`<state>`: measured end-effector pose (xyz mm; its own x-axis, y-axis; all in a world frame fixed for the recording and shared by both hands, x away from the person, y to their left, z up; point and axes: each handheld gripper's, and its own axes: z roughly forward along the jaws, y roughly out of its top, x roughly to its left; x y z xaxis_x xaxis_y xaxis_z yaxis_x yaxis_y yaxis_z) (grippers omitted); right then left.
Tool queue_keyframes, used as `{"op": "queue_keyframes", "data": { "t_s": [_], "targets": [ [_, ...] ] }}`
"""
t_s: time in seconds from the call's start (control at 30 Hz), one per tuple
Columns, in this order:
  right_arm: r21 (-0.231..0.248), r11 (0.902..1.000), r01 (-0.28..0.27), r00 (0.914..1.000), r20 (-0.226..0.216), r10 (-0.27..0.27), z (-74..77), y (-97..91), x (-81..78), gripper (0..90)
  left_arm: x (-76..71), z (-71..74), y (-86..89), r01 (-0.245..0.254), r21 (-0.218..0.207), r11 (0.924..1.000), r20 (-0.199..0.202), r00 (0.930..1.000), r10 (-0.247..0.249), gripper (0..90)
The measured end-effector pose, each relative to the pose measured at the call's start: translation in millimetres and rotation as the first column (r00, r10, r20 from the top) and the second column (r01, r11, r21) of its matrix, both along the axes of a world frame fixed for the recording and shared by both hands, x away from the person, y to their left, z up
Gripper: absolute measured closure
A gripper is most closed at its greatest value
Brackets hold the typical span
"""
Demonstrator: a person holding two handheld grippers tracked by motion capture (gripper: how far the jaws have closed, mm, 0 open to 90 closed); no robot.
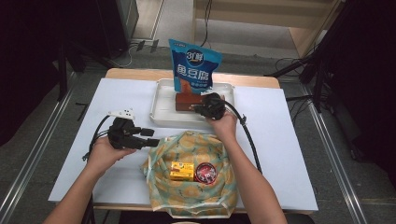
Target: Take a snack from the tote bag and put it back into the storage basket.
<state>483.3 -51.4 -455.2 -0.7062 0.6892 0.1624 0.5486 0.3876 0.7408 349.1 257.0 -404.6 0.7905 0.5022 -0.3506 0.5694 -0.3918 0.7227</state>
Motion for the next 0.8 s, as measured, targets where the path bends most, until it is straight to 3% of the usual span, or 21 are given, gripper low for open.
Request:
{"op": "queue_keyframes", "data": {
  "t_s": [0.33, 0.8],
  "targets": [
    [-0.007, 0.999, 0.045, 0.999, -0.005, -0.045, -0.2, 4.8, 3.3, 90.0, -0.1, 0.2, 0.3, 0.001, -0.003, 1.0, 0.0, 1.0, -0.001, 40.4],
    [-0.042, 0.9986, 0.032, 0.9989, -0.033, -0.034, 1.6, 12.9, 13.9, 90.0, -0.5, 1.1, 1.3, -0.003, -0.007, 1.0, 0.001, 1.0, 0.003, 40.5]
  ]
}}
